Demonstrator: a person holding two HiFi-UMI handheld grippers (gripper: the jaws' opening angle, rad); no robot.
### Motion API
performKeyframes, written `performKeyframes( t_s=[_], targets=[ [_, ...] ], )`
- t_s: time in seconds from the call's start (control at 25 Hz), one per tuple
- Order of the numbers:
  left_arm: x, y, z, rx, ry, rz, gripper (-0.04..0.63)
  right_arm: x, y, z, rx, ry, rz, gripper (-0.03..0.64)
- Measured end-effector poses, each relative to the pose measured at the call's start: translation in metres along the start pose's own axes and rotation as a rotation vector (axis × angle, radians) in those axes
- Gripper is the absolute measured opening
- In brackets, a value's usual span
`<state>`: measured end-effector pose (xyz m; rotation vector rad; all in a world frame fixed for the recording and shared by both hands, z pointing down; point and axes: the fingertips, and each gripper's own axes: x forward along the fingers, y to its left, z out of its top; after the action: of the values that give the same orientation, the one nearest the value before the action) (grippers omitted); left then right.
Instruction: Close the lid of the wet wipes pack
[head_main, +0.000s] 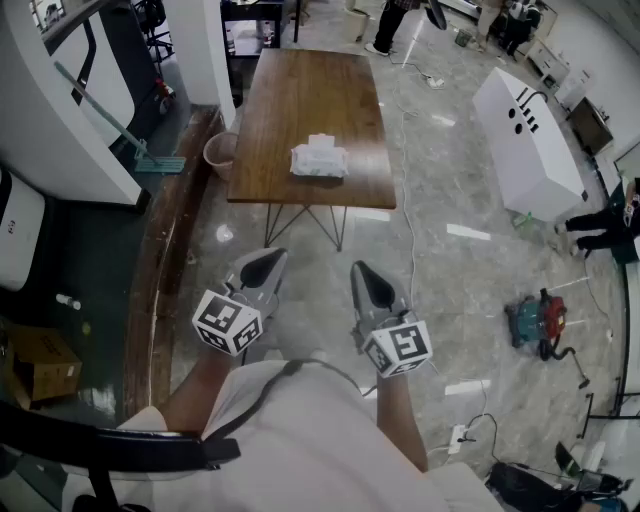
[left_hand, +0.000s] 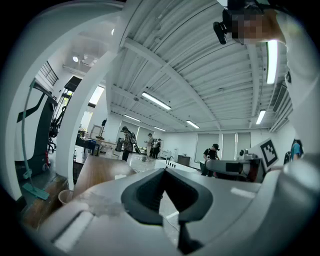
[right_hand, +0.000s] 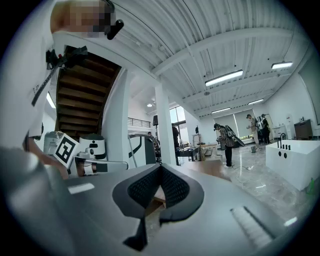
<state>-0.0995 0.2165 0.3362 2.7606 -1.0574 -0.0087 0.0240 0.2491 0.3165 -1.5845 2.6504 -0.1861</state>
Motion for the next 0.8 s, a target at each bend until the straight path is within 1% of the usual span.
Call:
performKeyframes(
  t_s=[0.24, 0.36, 0.6, 0.8],
  targets=[
    [-0.004, 0.006, -0.005, -0.006, 0.009, -0.002, 0.002, 0.004, 0.006, -0.005, 0.001, 0.012, 0.003, 0.009],
    [-0.005, 0.006, -0.003, -0.005, 0.004, -0.012, 0.002, 0.004, 0.008, -0.004, 0.023, 0.006, 0.011, 0.009],
    [-0.009, 0.013, -0.004, 0.001, 0.004, -0.017, 0.003, 0.009, 0.008, -0.011, 0.042, 0.014, -0.013, 0.009],
    [-0.015, 0.022, -0.004, 0.002, 0.006, -0.011, 0.002, 0.015, 0.015, -0.014, 0.034, 0.029, -0.015, 0.009]
  ],
)
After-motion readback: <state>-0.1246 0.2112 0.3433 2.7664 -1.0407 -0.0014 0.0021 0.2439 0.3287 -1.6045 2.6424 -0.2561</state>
